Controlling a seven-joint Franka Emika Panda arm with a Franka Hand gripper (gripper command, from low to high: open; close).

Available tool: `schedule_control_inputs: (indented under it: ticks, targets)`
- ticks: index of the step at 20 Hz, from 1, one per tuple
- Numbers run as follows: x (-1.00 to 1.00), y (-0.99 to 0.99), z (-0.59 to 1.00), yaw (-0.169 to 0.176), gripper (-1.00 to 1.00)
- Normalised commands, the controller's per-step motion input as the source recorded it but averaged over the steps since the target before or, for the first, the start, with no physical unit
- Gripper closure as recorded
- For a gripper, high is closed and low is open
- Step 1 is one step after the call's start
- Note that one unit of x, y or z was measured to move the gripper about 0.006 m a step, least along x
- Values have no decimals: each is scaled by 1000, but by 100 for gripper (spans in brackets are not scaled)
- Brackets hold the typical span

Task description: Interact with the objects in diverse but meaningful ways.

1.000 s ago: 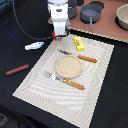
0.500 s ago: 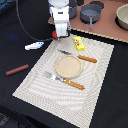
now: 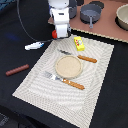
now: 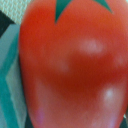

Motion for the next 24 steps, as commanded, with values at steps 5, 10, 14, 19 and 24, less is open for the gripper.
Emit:
schedule_control_inputs:
  ticks: [5,10,14,19,24]
  targets:
    - [83,-14,980,-13,100]
    - [202,-20,970,-20,100]
    - [246,-36,849,-9,100]
    - [331,-90,718,-7,100]
    - [698,-316,468,0,100]
